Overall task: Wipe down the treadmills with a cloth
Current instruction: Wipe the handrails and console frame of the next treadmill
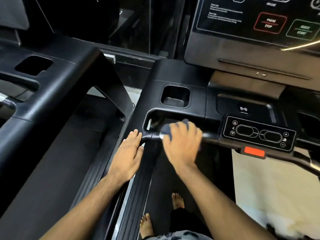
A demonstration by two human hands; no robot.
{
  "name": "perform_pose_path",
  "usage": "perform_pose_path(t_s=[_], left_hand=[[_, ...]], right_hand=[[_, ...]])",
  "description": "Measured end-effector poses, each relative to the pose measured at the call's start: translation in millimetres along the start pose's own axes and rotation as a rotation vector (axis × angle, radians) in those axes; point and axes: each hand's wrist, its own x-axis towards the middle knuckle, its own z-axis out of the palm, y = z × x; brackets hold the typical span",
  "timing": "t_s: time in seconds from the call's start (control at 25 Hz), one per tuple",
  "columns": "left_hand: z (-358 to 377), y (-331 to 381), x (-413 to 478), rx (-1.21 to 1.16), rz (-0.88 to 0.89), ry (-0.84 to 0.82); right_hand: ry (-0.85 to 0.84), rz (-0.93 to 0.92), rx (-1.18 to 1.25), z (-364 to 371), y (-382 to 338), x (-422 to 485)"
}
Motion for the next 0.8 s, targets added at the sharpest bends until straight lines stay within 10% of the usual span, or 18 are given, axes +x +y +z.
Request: perform_pose_path(t_s=[0.12, 0.24, 0.44, 0.8], left_hand=[[3, 1, 2, -0.001, 0.0, -0.019], [1, 1, 3, -0.006, 0.0, -0.038], [-4, -1, 7, 0.004, 0.03, -0.071], [-3, 0, 8, 0.023, 0.038, -0.105]], right_hand=[[-0.028, -0.222, -0.029, 3, 26, 2], [0.106, 0.008, 0.008, -2, 75, -4], [0.085, -0.959, -0.467, 9, 133, -3], [-0.029, -1.26, -0.709, 6, 73, 18]])
